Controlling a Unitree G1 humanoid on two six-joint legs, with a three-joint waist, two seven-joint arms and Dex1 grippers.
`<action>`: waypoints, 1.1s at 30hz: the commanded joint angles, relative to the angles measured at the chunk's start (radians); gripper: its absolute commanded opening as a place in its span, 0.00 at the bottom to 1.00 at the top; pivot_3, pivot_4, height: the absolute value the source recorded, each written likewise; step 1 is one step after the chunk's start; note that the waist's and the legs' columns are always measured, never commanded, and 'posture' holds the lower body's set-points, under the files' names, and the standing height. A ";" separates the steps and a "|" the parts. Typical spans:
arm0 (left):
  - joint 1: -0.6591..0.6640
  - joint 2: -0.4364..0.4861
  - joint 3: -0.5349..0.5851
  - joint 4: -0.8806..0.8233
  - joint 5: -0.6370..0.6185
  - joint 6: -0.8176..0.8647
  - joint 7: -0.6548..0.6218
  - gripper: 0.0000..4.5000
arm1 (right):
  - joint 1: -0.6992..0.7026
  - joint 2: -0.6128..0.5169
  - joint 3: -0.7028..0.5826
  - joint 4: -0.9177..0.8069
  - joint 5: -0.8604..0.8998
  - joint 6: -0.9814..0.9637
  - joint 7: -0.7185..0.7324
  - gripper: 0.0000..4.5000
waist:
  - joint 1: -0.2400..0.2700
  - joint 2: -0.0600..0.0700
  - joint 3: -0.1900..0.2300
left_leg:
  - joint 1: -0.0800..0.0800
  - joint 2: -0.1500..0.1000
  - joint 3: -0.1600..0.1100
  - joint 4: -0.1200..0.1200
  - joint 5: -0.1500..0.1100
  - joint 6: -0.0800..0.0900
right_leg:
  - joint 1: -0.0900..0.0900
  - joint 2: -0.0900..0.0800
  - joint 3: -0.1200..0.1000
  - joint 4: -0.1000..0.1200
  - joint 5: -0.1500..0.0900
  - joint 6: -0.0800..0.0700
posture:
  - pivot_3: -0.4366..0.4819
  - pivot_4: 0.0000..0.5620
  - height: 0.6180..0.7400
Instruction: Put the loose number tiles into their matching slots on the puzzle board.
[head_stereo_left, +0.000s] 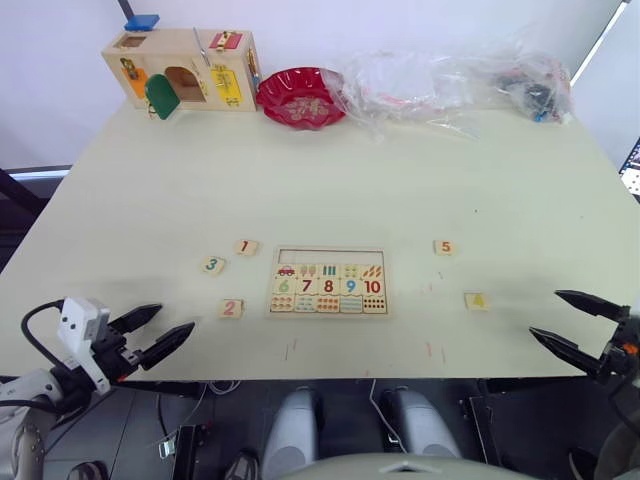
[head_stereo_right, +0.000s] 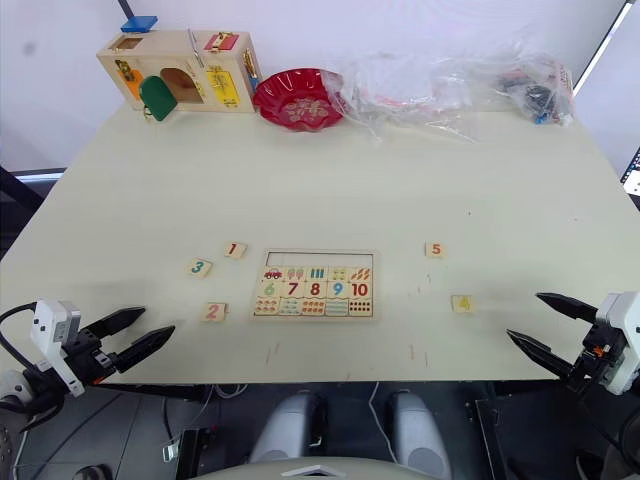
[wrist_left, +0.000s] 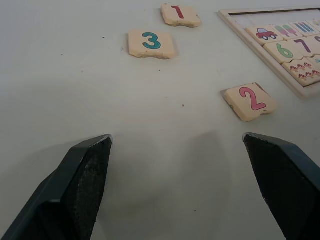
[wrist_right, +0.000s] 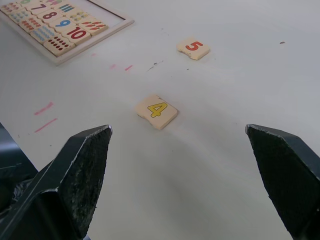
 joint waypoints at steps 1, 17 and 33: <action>-0.022 0.036 0.037 -0.020 -0.027 0.009 -0.012 0.99 | -0.004 0.012 -0.019 -0.016 0.021 -0.031 -0.001 1.00 | 0.000 0.000 0.000 | 0.000 0.000 0.000 0.000 0.000 0.000 | 0.000 0.000 0.000 0.000 0.000 0.000 | 0.48 0.27 1.00; -0.634 0.327 -0.303 0.406 0.115 -0.125 -0.484 0.99 | -0.114 -0.082 -0.004 -0.329 0.293 0.087 0.042 1.00 | 0.017 0.000 0.000 | -0.001 -0.002 0.003 0.000 0.000 0.000 | 0.001 0.004 -0.004 0.001 0.000 -0.001 | 0.48 0.27 1.00; -1.381 0.140 -0.839 1.210 0.477 -0.658 -0.574 0.76 | -0.019 0.019 0.029 -0.427 0.235 0.044 -0.058 1.00 | 0.018 -0.003 0.000 | -0.004 -0.003 0.001 0.012 0.000 0.001 | 0.003 0.007 -0.003 0.007 0.003 0.003 | 0.48 0.27 1.00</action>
